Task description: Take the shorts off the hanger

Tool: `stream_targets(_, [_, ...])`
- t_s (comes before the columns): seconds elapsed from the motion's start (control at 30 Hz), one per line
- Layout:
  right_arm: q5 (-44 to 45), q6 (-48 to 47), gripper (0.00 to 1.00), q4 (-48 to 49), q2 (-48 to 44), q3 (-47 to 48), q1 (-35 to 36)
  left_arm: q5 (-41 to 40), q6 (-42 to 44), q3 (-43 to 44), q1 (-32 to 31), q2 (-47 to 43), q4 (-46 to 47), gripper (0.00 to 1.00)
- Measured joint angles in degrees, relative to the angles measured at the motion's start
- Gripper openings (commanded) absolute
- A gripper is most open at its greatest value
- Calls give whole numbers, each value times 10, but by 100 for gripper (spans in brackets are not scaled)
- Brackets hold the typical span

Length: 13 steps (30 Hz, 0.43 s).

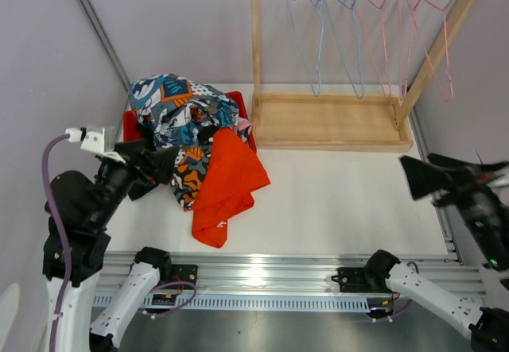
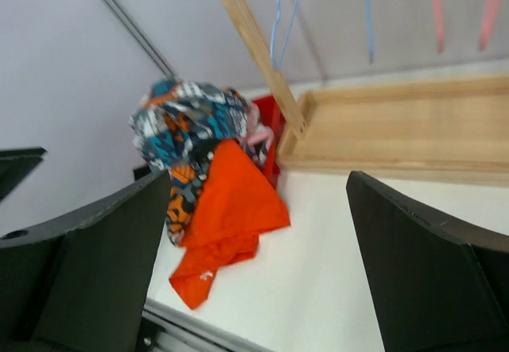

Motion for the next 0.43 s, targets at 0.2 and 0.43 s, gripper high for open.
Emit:
stream_targets(0.2, [-19,-17,99,-26,-62,24,-30,-33,21,17,0,-30,-33,99])
stream_targets(0.43, [-35,-39,99,-36,-26,-19,-42,-61,34,28,0,-29,-66,99])
